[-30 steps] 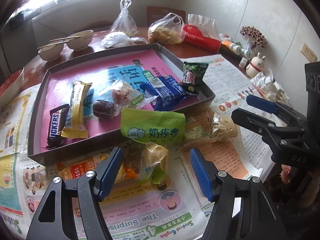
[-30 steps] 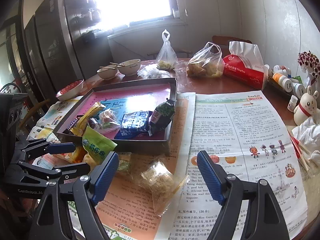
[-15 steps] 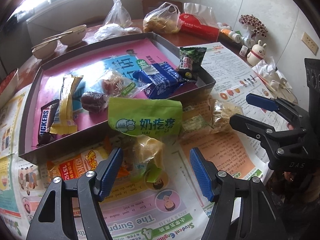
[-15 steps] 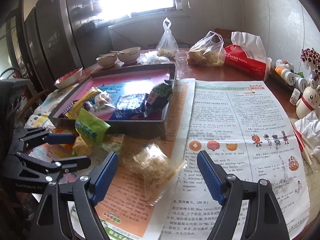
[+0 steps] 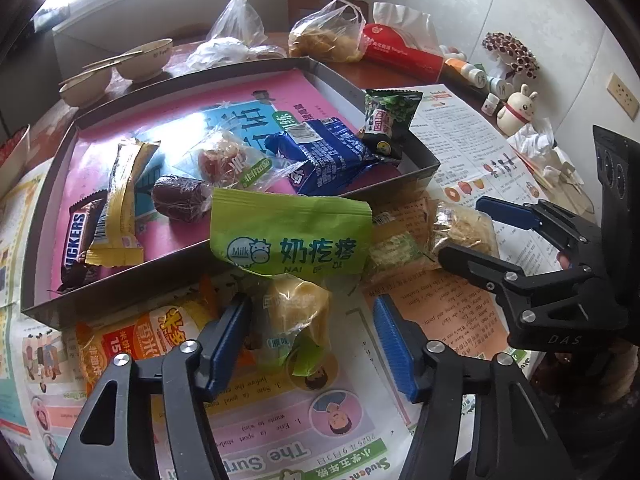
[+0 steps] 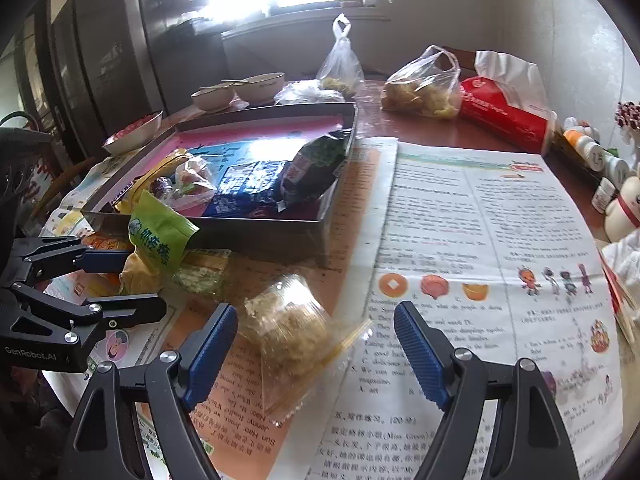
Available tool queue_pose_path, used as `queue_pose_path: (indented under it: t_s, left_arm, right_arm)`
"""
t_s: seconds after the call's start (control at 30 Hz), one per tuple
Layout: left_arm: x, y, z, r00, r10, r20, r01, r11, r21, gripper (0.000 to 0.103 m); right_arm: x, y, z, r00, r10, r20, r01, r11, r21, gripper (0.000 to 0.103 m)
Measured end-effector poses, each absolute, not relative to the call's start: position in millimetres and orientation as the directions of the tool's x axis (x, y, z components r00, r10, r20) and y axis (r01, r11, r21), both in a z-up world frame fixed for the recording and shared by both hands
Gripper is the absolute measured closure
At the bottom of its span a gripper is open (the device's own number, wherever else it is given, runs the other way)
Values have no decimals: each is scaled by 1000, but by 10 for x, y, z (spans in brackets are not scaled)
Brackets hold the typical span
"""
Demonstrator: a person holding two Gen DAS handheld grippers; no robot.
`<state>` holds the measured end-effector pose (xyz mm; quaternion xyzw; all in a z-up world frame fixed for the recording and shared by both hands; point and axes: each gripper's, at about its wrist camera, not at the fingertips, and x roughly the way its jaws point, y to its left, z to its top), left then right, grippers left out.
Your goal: Organize snacks
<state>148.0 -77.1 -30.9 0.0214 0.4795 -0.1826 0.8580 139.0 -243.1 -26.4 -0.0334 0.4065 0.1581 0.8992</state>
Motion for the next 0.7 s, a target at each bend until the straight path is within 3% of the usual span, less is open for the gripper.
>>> queue_pose_path:
  t_s: [0.2, 0.37, 0.5, 0.7]
  left_arm:
    - [1505, -764, -339, 463, -302, -833, 331, 931, -153, 46]
    - [1520, -764, -345, 468, -301, -831, 325, 933, -155, 48]
    - [1519, -773, -345, 473, -293, -831, 324, 935, -145, 51]
    - [1526, -696, -339, 463, -319, -827, 307, 933, -188, 65]
  right_arm:
    - [1433, -2369, -347, 604, 253, -756, -334, 941, 48, 23]
    - [1385, -2327, -348, 620, 248, -744, -349, 937, 21, 39]
    - [1383, -2367, -342, 625, 244, -741, -331, 943, 30, 41]
    - [1373, -2519, -236, 653, 251, -715, -284, 956, 76, 43]
